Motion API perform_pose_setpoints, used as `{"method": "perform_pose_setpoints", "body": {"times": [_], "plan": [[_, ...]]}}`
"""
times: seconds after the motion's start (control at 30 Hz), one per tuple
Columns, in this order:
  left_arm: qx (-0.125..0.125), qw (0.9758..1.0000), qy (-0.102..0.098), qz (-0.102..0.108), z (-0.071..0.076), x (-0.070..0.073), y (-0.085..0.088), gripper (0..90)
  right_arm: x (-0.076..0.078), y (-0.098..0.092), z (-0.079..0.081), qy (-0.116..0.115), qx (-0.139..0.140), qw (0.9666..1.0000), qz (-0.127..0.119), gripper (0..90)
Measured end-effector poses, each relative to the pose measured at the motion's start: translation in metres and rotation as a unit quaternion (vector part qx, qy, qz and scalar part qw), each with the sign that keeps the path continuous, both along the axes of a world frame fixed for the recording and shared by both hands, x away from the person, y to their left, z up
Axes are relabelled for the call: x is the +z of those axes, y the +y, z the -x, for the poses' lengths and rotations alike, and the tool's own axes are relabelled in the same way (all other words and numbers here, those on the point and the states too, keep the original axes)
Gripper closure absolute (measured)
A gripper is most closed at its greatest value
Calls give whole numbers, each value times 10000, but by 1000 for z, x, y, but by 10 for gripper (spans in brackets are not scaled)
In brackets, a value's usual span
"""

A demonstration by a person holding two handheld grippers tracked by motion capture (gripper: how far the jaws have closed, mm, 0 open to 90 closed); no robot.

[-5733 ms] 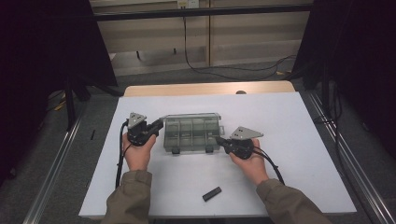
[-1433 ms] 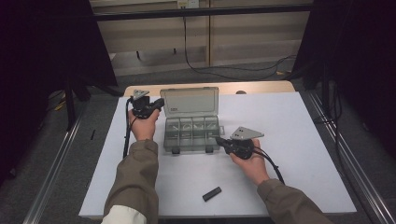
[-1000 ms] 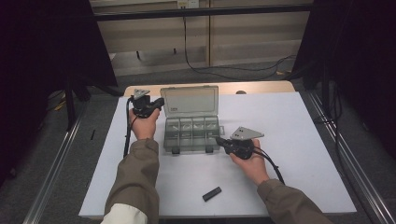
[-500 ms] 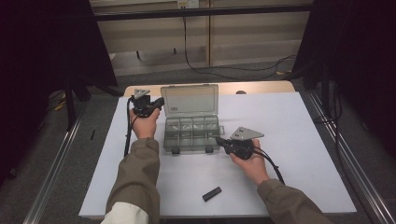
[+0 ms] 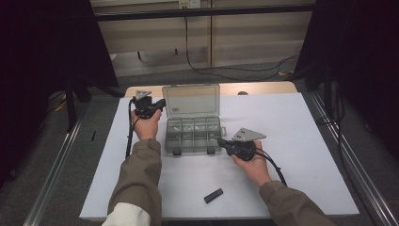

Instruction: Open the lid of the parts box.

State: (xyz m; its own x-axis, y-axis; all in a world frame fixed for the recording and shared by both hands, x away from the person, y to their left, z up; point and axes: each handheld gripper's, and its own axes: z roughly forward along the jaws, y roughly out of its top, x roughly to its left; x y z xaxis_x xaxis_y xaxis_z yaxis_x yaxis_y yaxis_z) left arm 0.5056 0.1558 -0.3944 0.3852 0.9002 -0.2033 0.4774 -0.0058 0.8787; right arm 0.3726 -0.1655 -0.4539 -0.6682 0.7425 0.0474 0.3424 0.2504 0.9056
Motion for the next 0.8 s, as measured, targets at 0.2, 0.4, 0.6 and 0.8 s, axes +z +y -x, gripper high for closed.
{"method": "perform_pose_setpoints", "body": {"times": [0.2, 0.4, 0.6, 0.8], "plan": [[7, 10000, 61, -4, -2, -3, -1, 883, 0, 0, 1, -4, -8, 10000, 12, 900], [-52, 9999, 104, -18, -2, -6, -2, 886, 0, 0, 1, -8, -12, 10000, -8, 900], [-128, 9999, 107, -39, 1, -6, -3, 874, 0, 0, 1, -25, -17, 10000, 24, 900], [-191, 9997, 118, -62, 8, -7, -2, 843, 0, 0, 1, -23, -15, 10000, -14, 900]]}}
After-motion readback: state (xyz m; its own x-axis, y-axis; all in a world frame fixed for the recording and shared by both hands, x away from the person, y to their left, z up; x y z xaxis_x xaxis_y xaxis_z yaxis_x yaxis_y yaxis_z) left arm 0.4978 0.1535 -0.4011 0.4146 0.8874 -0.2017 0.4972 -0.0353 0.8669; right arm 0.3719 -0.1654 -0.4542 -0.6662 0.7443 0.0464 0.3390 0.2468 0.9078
